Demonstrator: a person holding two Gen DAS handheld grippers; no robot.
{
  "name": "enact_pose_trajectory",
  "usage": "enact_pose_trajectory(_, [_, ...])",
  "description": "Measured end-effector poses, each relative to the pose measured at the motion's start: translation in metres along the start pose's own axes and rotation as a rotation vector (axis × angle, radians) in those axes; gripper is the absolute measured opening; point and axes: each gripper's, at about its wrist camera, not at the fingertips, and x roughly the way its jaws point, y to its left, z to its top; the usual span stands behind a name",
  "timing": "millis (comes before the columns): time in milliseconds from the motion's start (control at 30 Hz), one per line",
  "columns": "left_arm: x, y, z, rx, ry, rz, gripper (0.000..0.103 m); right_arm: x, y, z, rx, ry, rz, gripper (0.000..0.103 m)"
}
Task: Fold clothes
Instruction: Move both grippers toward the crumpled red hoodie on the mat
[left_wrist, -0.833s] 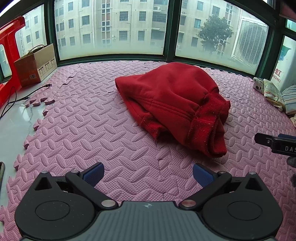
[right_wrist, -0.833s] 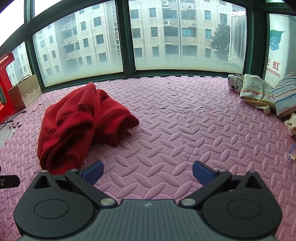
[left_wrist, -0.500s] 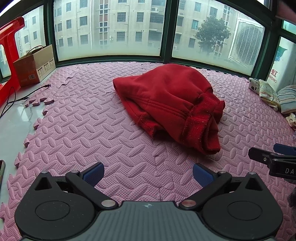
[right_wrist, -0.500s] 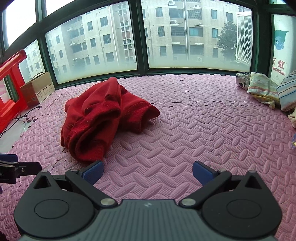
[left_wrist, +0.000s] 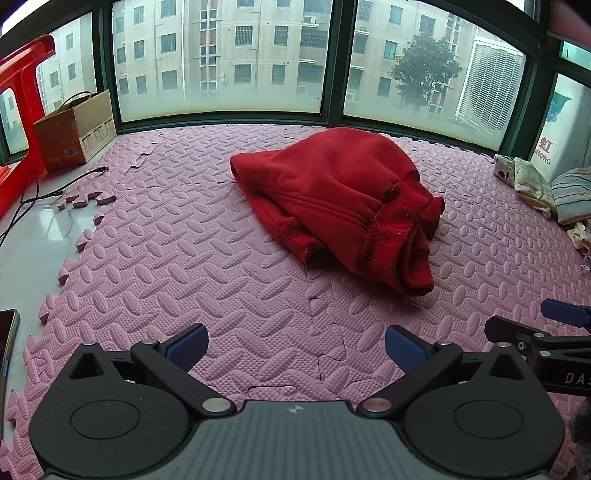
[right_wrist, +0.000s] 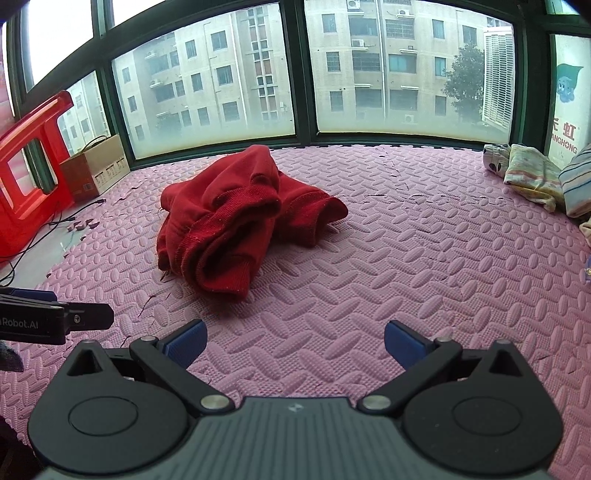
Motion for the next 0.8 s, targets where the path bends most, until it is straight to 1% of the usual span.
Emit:
enact_pose_trajectory(300, [-0.003,-0.005,0.000,0.013,-0.001,0.007,0.103,-0.002,0.003,-0.002,0.001,0.006,0.009,0.103])
enact_pose_trajectory(800, [0.006,-0.007,0.003,0.015,0.032,0.009,0.103,0.007,0.006,-0.002,-0.004,0.035,0.024,0.103])
